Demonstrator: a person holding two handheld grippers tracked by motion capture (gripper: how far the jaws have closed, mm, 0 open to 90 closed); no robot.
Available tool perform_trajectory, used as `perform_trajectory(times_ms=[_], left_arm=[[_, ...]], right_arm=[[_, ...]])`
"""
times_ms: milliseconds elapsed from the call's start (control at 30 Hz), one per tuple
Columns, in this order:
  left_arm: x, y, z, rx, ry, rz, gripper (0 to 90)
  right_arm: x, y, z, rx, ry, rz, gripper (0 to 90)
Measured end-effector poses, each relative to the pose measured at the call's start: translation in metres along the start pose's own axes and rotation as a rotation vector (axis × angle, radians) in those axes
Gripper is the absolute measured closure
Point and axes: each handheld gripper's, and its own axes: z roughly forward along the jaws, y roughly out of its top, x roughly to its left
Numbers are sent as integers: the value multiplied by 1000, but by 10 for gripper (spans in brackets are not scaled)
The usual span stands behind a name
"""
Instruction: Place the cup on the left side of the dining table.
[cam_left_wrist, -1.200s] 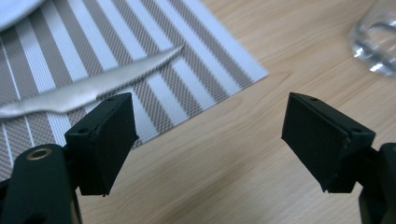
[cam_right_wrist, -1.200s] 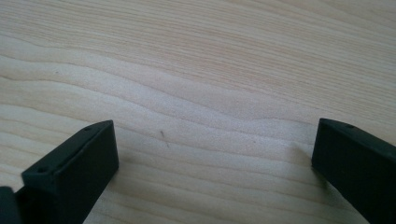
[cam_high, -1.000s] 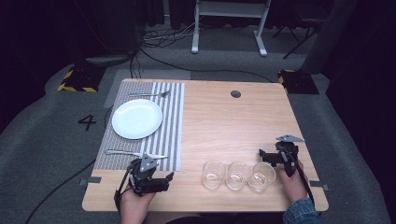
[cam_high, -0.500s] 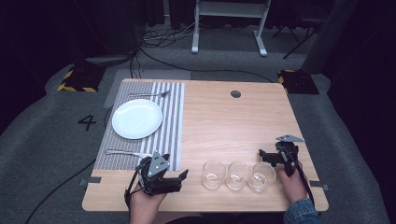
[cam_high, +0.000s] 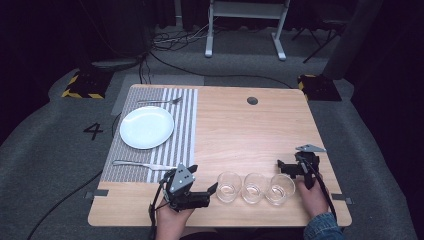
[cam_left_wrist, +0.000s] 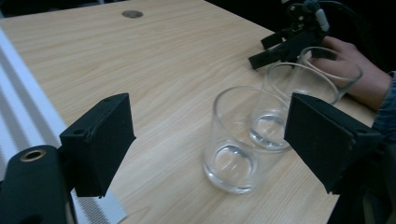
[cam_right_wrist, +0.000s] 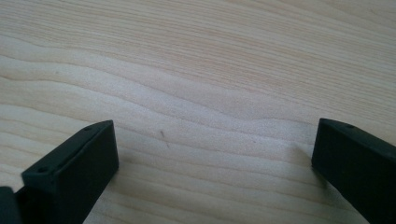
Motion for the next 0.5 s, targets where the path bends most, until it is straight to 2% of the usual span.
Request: perform_trajectory(times_ms=[300,433,467,500], left_arm=[[-12,-4,27,31,-39,0,158],[-17,-7,39,37,-47,19,156],[-18,-9,46,56,-47,24,150],[-18,-9,46,56,-47,24,148]], right_arm=[[0,0,0,0,0,0,7],[0,0,0,0,0,0,7],[0,0,0,0,0,0,7],[0,0,0,0,0,0,7]])
